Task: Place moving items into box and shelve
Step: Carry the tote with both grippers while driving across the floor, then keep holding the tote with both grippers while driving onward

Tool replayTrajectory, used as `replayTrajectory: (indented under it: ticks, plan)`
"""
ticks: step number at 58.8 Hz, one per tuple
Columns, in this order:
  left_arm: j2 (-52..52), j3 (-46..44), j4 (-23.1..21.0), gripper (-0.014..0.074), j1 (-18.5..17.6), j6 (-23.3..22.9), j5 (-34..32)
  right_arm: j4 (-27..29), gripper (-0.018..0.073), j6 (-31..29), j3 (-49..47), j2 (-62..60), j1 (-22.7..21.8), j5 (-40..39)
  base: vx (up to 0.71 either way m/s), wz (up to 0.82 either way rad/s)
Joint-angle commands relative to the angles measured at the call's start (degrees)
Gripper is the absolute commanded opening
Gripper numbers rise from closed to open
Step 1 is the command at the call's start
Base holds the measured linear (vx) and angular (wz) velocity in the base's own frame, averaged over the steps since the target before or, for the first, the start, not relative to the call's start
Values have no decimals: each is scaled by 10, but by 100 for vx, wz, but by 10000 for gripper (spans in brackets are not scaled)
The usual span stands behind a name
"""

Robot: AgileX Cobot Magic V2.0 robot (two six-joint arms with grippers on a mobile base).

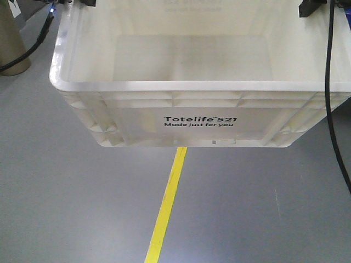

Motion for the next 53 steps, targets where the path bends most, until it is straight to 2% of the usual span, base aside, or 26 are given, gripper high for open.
replayTrajectory:
  ticks: [1,53]
  plan:
    - [-40,-22,75,2,8,2,-46,-75,-5,-8,-23,-37,-11,1,47,5]
    - [-40,-22,74,2,8,2,-46,-71,-5,-8,-23,-37,-11,1,54,1]
